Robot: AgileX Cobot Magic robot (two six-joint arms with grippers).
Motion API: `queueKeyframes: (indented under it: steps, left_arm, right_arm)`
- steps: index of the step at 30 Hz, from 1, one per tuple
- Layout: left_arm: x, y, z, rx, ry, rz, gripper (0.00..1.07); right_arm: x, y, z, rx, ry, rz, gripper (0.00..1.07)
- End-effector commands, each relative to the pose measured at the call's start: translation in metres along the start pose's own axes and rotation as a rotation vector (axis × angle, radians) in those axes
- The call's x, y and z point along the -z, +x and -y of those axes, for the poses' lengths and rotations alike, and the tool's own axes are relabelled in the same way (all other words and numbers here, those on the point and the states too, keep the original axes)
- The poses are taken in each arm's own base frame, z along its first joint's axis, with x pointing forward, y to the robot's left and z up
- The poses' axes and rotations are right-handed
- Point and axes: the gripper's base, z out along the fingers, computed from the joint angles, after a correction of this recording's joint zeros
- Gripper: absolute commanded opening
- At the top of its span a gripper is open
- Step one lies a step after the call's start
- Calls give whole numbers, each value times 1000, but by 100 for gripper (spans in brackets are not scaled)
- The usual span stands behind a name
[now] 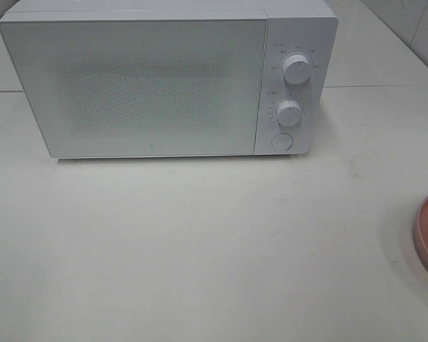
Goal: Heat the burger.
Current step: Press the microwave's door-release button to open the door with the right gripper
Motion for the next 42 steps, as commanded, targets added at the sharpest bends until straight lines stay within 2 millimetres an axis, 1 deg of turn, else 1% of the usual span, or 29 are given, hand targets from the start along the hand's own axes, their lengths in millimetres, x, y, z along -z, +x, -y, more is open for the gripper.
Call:
queueKeyframes:
  steps: [1,5,6,10,12,16,17,19,21,22,24,25,27,30,32,33,34,35,37,38,39,40,41,42]
  left_arm:
    - [2,0,1,5,7,23,98]
    - [2,0,1,5,7,23,98]
    - [2,0,1,5,7,23,98]
    - [2,0,1,5,7,23,98]
    - [2,0,1,5,7,23,98]
    - [2,0,1,5,7,23,98]
    - [2,0,1,5,7,23,98]
    - [2,0,1,5,7,23,98]
    - [2,0,1,5,7,23,98]
    - [2,0,1,5,7,23,98]
    - [2,0,1,5,7,23,98]
    - [2,0,1,5,7,23,98]
    - [2,0,1,5,7,23,98]
    - [2,0,1,5,7,23,98]
    - [2,0,1,5,7,23,98]
    - [2,0,1,5,7,23,98]
    - [2,0,1,5,7,23,98]
    - [2,0,1,5,7,23,98]
    - [2,0,1,5,7,23,98]
    - [2,0,1,5,7,23,98]
    - [2,0,1,5,7,23,98]
    - [2,0,1,5,7,23,98]
    - [2,0,1,5,7,23,98]
    - [2,0,1,5,7,23,98]
  right_arm:
    - [-4,-13,-1,3,2,7,76]
    - [-10,-19,-2,5,3,-8,76]
    - [-15,-23,-3,7,3,-18,76]
    - [-23,-29,-4,9,2,-27,76]
    - [-30,-35,-5,11,1,-31,76]
    - [-38,-40,-6,14,-2,-24,76]
    - [-43,-44,-6,16,-2,-27,76]
    - [-45,-45,-6,16,-2,-28,76]
    - [-54,-51,-7,18,-4,-32,76]
    - [-54,-51,-7,18,-4,-32,76]
    - [-64,-56,-8,21,-6,-41,76]
    - [-64,-56,-8,21,-6,-41,76]
    - [-77,-61,-10,24,-7,-53,76]
    - [-80,-63,-10,24,-8,-53,76]
    - [-90,-67,-11,26,-10,-59,76]
    - [-90,-67,-11,26,-10,-59,76]
    - [-96,-69,-12,26,-12,-58,76]
    - [-96,-69,-12,26,-12,-58,76]
    - [-106,-73,-13,28,-15,-57,76]
    - [-106,-73,-13,28,-15,-57,76]
    - [-112,-75,-13,29,-17,-55,76]
    - [-112,-75,-13,29,-17,-55,76]
    - [-119,-76,-14,30,-17,-66,76]
    - [-123,-76,-14,30,-18,-69,76]
